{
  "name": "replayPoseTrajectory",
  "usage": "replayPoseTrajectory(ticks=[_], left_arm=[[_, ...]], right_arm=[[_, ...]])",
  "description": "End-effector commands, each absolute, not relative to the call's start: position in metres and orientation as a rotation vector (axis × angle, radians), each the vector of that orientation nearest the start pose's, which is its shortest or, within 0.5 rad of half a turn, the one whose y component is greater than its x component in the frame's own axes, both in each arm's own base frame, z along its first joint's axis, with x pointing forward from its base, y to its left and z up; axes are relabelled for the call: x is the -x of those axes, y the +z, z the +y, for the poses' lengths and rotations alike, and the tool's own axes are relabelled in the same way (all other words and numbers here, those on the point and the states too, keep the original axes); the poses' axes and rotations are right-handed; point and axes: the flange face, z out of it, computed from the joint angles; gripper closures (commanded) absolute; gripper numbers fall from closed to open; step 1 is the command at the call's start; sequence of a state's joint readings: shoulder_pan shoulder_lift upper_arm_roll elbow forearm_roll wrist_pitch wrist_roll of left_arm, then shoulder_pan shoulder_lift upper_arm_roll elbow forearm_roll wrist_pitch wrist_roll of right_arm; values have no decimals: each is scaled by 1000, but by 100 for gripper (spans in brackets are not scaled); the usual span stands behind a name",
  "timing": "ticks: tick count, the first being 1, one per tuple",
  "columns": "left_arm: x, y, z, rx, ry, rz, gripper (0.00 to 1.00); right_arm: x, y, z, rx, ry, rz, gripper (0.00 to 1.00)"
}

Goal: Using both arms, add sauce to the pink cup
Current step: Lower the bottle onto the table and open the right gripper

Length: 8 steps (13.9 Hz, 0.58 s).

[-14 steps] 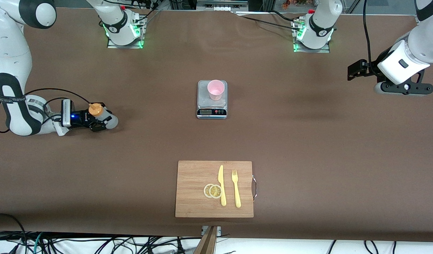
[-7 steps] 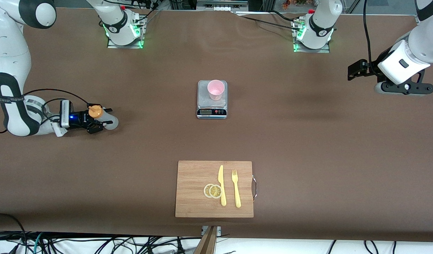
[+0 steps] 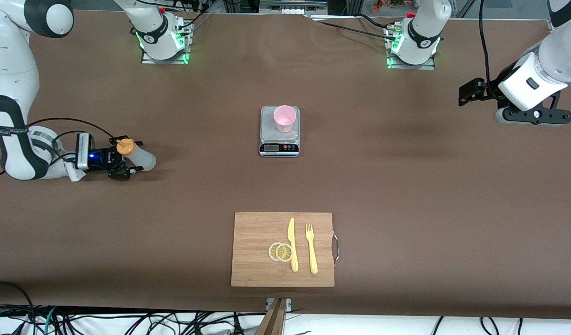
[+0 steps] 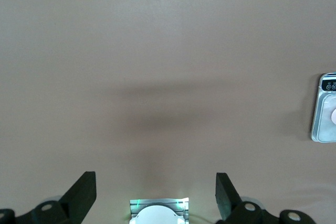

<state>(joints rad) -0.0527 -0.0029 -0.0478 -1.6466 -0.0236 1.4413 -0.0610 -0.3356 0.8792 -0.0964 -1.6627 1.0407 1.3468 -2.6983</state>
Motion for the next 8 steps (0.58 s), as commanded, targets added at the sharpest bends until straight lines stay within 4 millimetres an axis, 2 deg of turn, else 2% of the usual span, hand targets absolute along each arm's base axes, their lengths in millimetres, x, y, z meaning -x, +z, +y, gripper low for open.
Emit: replayPoseTrajectory(ticks=[1,3,5,8], left_arm=[[-530,589,-56,3137,321,79,0],[-530,589,-55,3137,321,77,0],[-530,589,-56,3136,321,81,0],[-530,589,-56,3136,321,81,0]], right_arm=[[-561,121,-171,1220,-1053,-1457,0],[-558,125,-193,1263,-1048,-1467,0],[-563,138,-223,1318,-1043,-1512,0],[-584,169,-253,1428,-980,-1542,0]])
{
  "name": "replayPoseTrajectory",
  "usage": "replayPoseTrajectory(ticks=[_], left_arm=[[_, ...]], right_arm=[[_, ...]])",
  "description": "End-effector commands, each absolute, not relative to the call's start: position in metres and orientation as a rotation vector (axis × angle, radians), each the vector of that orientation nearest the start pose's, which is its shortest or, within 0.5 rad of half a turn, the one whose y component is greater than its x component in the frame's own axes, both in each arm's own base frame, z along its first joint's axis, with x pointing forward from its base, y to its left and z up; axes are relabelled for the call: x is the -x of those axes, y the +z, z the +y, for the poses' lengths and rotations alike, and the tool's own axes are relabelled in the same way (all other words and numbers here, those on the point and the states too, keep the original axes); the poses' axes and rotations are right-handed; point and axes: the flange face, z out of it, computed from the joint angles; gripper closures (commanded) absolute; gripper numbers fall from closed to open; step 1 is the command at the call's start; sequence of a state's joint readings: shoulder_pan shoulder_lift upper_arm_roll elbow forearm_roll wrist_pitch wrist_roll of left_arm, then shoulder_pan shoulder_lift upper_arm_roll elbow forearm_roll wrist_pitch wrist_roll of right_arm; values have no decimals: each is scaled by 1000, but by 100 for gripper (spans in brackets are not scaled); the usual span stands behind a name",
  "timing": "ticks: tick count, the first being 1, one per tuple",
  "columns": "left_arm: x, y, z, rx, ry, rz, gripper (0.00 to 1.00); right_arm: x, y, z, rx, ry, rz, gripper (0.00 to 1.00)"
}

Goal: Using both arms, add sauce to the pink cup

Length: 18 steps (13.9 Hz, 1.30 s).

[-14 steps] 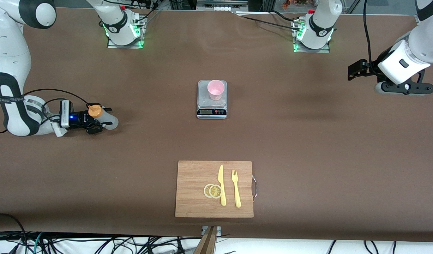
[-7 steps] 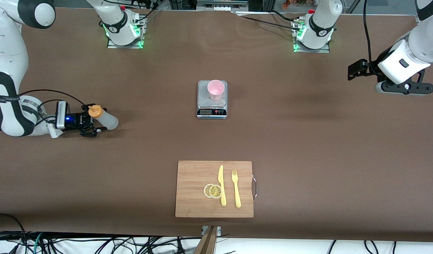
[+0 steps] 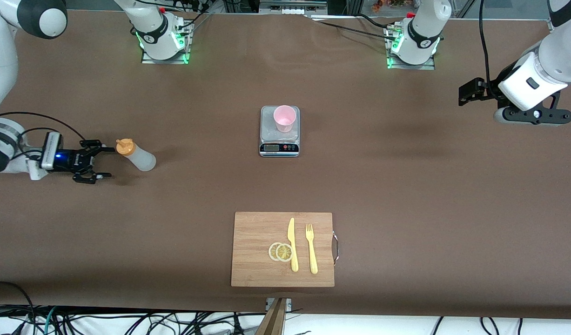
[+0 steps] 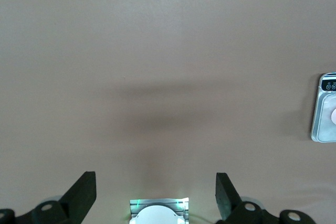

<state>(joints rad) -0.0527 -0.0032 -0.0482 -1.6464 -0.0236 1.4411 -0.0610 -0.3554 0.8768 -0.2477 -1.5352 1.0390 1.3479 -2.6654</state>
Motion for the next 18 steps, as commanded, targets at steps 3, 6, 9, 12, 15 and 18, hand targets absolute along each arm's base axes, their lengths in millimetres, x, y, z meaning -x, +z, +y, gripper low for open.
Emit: replayPoseTrajectory(ticks=[3,6,9,12,15,18], left_arm=[[-530,589,-56,3136,321,79,0],[-530,589,-56,3137,321,79,0],[-530,589,-56,3137,321,79,0],[-530,589,-56,3137,321,79,0],[-530,589,-55,3137,321,77,0],[-530,589,-55,3137,321,77,0]], right_arm=[[-615,202,-258,1575,-887,-1475,0],[-662,250,-229,1699,-784,-1417,0],[-702,298,-180,1834,-673,-1336,0],[-722,320,-130,1988,-548,-1200,0],[-740,377,-64,2205,-437,-1096,0],[-735,436,-9,2444,-288,-956,0]])
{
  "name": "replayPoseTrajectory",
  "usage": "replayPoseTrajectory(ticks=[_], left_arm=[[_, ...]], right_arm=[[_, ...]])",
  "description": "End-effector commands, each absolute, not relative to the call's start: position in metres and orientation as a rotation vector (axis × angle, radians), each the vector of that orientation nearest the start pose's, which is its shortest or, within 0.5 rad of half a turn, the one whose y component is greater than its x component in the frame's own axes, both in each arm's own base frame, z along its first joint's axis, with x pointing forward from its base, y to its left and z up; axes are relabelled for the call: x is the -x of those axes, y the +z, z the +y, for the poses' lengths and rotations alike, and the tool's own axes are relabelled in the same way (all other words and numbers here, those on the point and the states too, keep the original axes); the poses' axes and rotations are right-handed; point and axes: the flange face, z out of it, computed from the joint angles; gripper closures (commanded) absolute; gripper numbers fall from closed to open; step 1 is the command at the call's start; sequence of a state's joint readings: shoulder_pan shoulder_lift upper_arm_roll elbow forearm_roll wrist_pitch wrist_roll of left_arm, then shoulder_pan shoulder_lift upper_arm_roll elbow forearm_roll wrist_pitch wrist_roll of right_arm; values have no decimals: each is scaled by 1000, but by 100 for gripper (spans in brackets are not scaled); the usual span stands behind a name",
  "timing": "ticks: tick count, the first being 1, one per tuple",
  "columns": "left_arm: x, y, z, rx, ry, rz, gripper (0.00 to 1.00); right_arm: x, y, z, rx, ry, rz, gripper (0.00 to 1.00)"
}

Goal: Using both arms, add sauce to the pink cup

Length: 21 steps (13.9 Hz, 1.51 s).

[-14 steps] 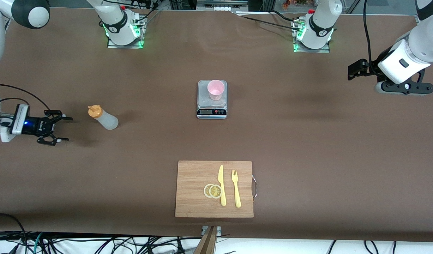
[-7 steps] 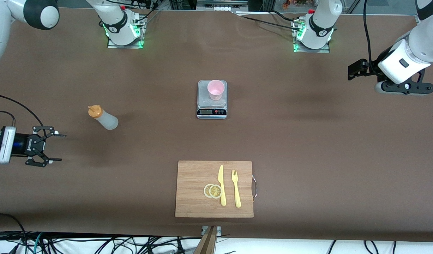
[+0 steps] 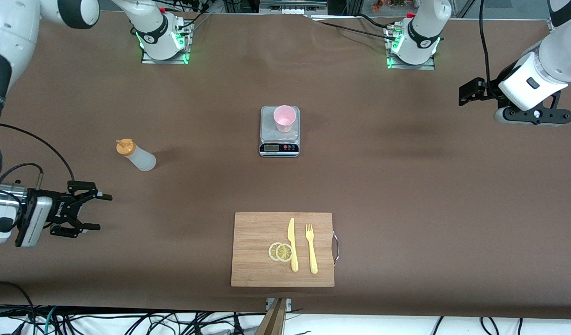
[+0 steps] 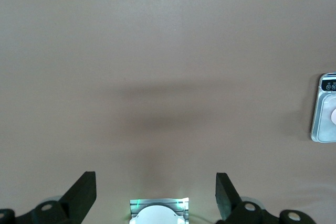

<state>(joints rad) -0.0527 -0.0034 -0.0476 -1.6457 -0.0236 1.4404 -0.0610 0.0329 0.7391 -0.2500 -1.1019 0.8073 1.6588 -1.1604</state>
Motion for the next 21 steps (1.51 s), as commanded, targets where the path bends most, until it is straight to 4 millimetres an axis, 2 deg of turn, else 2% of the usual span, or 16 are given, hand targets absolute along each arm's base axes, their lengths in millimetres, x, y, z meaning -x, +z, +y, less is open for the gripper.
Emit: replayPoseTrajectory(ticks=[1,3,6,7,9,11,13,16,17,21], left_arm=[[-530,589,-55,3137,321,77,0],[-530,589,-55,3137,321,77,0],[-530,589,-55,3137,321,79,0],[-530,589,-54,3137,321,81,0],[-530,589,-54,3137,321,86,0],[-530,589,-54,3137,323,86,0],[-530,590,-53,3137,323,89,0],[-530,590,-52,3138,323,86,0],[-530,590,-52,3138,323,86,0],[-530,590,-52,3138,323,86,0]], right_arm=[[-730,454,6,2518,-244,-911,0],[-712,485,20,2637,-179,-846,0],[-670,514,36,2815,-38,-888,0],[-657,517,30,2875,9,-938,0],[-646,529,27,2951,41,-1013,0],[-639,536,12,2968,40,-984,0],[-621,547,-17,2988,27,-905,0],[-601,556,-44,3007,30,-835,0],[-596,557,-45,3018,32,-792,0],[-578,565,-39,3108,94,-174,0]])
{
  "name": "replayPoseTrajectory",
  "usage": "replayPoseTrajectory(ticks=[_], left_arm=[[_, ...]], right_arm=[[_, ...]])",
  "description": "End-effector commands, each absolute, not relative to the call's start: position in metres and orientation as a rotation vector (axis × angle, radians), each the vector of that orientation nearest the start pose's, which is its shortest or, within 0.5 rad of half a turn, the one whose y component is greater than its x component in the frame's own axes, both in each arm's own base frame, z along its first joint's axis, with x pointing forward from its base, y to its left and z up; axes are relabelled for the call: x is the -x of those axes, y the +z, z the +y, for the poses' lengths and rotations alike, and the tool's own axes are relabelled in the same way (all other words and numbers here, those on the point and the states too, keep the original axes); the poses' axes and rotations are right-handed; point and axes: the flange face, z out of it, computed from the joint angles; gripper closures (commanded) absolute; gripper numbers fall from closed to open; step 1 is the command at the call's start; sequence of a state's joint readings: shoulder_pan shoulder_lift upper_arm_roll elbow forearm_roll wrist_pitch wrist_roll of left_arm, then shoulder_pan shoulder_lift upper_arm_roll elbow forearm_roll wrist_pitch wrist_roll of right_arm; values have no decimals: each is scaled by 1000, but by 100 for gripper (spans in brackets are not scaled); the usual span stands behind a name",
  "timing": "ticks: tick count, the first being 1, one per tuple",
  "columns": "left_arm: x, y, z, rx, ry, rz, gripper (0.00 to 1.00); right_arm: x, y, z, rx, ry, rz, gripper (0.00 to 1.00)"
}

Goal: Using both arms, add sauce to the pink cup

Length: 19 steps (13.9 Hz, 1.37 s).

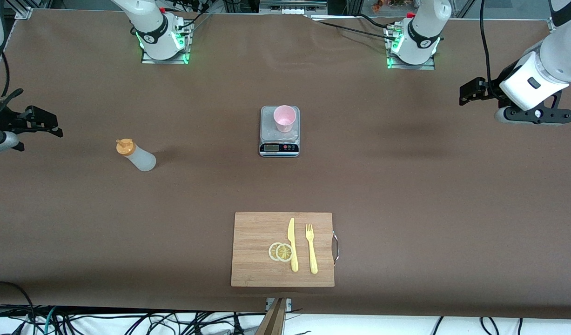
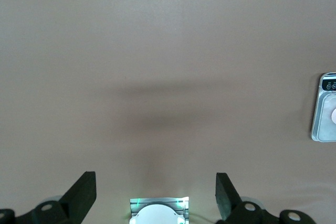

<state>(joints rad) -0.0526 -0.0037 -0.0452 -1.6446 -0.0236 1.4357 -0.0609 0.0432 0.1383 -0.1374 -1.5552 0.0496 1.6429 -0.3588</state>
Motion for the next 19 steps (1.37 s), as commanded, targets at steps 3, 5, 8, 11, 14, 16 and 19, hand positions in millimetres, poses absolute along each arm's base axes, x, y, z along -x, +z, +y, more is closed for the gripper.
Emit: replayPoseTrajectory(ticks=[3,5,8,11,14,16,19], left_arm=[[-530,589,-53,3137,326,89,0],[-530,589,-53,3137,326,86,0],[-530,590,-52,3138,323,84,0],[-530,590,-52,3138,323,84,0],[-530,590,-52,3138,323,82,0],[-530,590,-53,3137,323,84,0],[-530,589,-53,3137,326,84,0]], right_arm=[[-571,568,-47,3108,123,-80,0],[-568,567,-64,3125,139,-42,0],[-568,567,-70,3149,142,-28,0],[-567,563,-69,3149,159,-11,0],[-568,563,-66,3159,159,-19,0],[-575,554,-66,3169,183,-28,0],[-583,557,-71,3172,170,-35,0]])
